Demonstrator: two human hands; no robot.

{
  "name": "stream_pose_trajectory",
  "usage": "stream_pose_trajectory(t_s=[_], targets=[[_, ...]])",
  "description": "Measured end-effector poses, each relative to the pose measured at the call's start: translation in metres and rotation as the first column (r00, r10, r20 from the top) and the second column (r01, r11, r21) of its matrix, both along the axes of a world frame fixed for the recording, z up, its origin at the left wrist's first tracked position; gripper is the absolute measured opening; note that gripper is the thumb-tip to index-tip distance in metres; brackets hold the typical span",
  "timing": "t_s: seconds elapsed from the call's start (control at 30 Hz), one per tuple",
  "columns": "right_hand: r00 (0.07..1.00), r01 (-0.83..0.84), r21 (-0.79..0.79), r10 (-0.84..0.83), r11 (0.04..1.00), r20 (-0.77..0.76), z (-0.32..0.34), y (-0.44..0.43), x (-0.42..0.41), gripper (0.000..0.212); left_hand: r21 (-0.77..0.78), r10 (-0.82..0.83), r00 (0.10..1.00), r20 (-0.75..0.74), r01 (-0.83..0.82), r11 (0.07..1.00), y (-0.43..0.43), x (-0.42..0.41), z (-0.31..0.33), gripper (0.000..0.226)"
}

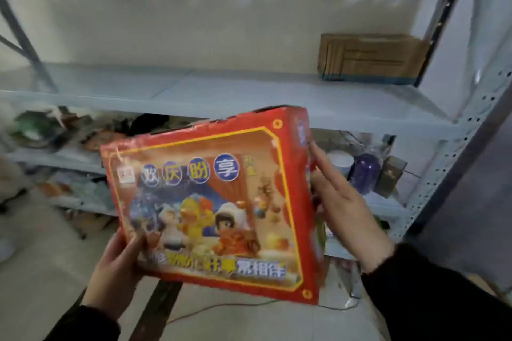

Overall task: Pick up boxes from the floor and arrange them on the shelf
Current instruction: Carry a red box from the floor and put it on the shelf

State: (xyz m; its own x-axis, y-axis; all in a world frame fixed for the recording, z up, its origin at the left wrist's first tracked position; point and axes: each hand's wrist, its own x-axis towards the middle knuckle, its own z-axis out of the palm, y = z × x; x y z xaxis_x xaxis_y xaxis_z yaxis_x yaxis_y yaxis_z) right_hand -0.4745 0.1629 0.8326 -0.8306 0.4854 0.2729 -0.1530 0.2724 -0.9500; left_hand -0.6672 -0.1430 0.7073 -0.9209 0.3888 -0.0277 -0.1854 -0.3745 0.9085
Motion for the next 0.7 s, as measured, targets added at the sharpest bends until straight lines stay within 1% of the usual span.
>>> stream_pose_trajectory(t_s=[0.03,0.07,0.1,0.13,0.17,0.2,0.23,0.33,0.37,0.4,0.43,0.47,0.5,0.53,0.57,0.6,0.63,0.67,0.7], targets=[[1.0,-0.016,-0.015,0.016,1.0,0.024,0.001,0.012,-0.011,0.048,-0.025,0.013,0.998,-0.065,-0.015,1.0,0.003,-0.001,0.012,0.064],[0.999,-0.026,-0.07,0.029,0.997,0.038,0.002,0.025,-0.02,0.053,-0.056,0.042,0.987,-0.152,-0.051,0.997,0.006,-0.002,0.025,0.051],[0.999,-0.035,-0.112,0.039,0.993,0.031,0.006,0.037,-0.028,0.061,-0.095,0.06,0.969,-0.239,-0.084,0.992,0.011,-0.007,0.04,0.043],[0.998,-0.053,-0.134,0.059,0.99,0.038,0.018,0.044,-0.035,0.064,-0.132,0.069,0.949,-0.306,-0.114,0.985,0.014,-0.015,0.055,0.043],[0.997,-0.052,-0.127,0.059,0.991,0.056,0.029,0.05,-0.043,0.059,-0.167,0.044,0.929,-0.367,-0.112,0.98,0.018,-0.021,0.073,0.048],[0.996,-0.026,-0.115,0.036,0.993,0.082,0.041,0.057,-0.05,0.05,-0.206,0.024,0.909,-0.417,-0.12,0.971,0.022,-0.031,0.088,0.051],[0.996,-0.005,-0.13,0.017,0.991,0.092,0.053,0.066,-0.058,0.046,-0.242,0.001,0.879,-0.477,-0.132,0.961,0.027,-0.044,0.098,0.05],[0.99,0.051,-0.17,-0.028,0.984,0.135,0.089,0.101,-0.081,0.053,-0.314,-0.041,0.77,-0.637,-0.211,0.926,0.058,-0.087,0.125,0.041],[0.991,0.046,-0.2,-0.02,0.979,0.13,0.101,0.113,-0.088,0.051,-0.312,-0.039,0.747,-0.663,-0.229,0.922,0.074,-0.102,0.132,0.044],[0.994,0.037,-0.224,-0.012,0.974,0.111,0.113,0.122,-0.092,0.049,-0.3,-0.03,0.746,-0.665,-0.23,0.926,0.09,-0.116,0.139,0.049],[0.996,0.009,-0.259,0.013,0.966,0.084,0.12,0.133,-0.096,0.05,-0.277,-0.027,0.765,-0.643,-0.199,0.94,0.105,-0.132,0.145,0.053],[0.998,-0.024,-0.289,0.038,0.957,0.044,0.127,0.144,-0.101,0.056,-0.263,-0.027,0.787,-0.616,-0.173,0.949,0.119,-0.151,0.148,0.055],[0.997,-0.071,-0.3,0.075,0.951,0.001,0.131,0.155,-0.106,0.064,-0.253,-0.023,0.791,-0.612,-0.168,0.953,0.134,-0.169,0.152,0.055],[0.994,-0.104,-0.296,0.091,0.95,-0.056,0.133,0.166,-0.113,0.074,-0.282,-0.034,0.777,-0.628,-0.186,0.941,0.15,-0.189,0.157,0.051],[0.991,-0.096,-0.288,0.063,0.953,-0.12,0.134,0.178,-0.123,0.089,-0.305,-0.056,0.774,-0.631,-0.181,0.935,0.165,-0.209,0.162,0.044],[0.986,-0.058,-0.279,0.011,0.959,-0.167,0.134,0.186,-0.133,0.107,-0.297,-0.064,0.78,-0.622,-0.159,0.942,0.181,-0.229,0.167,0.037],[0.982,0.002,-0.248,-0.049,0.969,-0.182,0.131,0.194,-0.144,0.119,-0.252,-0.074,0.813,-0.577,-0.091,0.963,0.198,-0.25,0.172,0.032],[0.977,0.078,-0.203,-0.115,0.976,-0.18,0.127,0.2,-0.155,0.121,-0.214,-0.111,0.835,-0.54,-0.008,0.977,0.215,-0.268,0.177,0.03],[0.973,0.131,-0.163,-0.158,0.978,-0.169,0.119,0.205,-0.167,0.116,-0.208,-0.167,0.873,-0.458,0.077,0.975,0.232,-0.283,0.184,0.032]])
